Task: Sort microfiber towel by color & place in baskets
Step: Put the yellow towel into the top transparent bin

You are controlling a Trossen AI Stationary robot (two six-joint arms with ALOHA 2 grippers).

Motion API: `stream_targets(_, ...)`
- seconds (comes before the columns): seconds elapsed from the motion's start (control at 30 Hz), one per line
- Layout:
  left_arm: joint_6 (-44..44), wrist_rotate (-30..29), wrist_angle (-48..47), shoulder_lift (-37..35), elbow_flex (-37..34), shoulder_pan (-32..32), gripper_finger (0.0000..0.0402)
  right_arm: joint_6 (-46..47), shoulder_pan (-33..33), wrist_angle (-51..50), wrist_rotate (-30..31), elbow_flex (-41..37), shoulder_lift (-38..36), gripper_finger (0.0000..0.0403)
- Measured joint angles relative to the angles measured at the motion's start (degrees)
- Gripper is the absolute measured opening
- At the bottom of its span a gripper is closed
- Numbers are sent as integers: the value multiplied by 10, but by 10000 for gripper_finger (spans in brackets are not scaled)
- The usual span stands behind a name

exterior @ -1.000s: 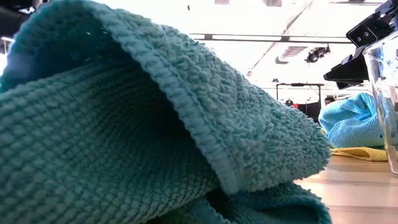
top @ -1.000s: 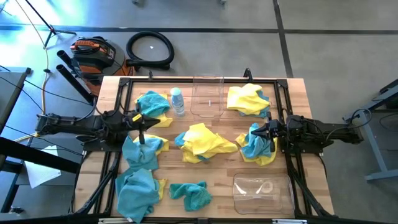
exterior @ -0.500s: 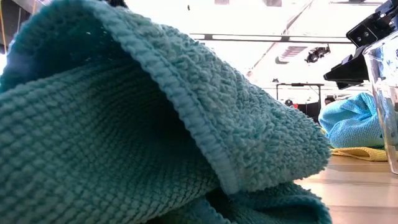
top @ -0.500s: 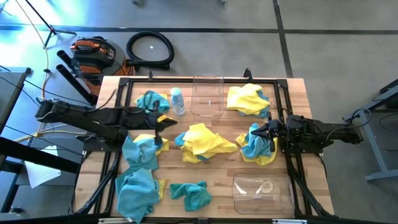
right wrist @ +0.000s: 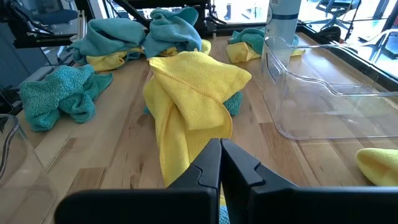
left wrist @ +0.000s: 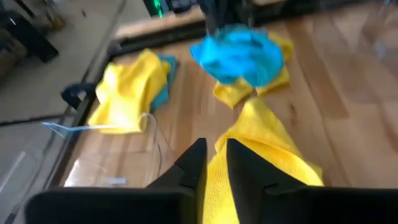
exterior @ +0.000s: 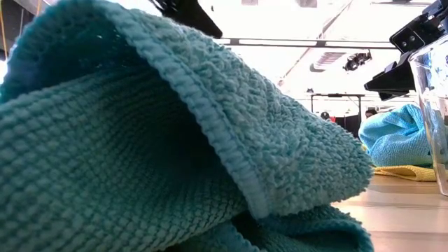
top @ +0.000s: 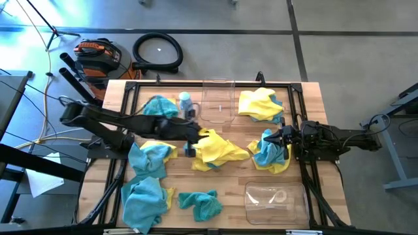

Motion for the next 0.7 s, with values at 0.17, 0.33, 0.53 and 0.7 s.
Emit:
stream_targets(0.17, 1, 17, -86, 90, 86, 0, 103, 0, 0, 0, 0, 0, 0, 0)
stream_targets(0.33, 5, 33, -164, 173, 152, 5, 114, 0, 0, 0, 0, 0, 0, 0)
stream_targets(0.53, 15, 33, -186, 250, 182, 8, 115, 0, 0, 0, 0, 0, 0, 0)
stream_targets(0.7, 16, 34, -189, 283, 182, 8, 115, 0, 0, -2, 0, 0, 0, 0)
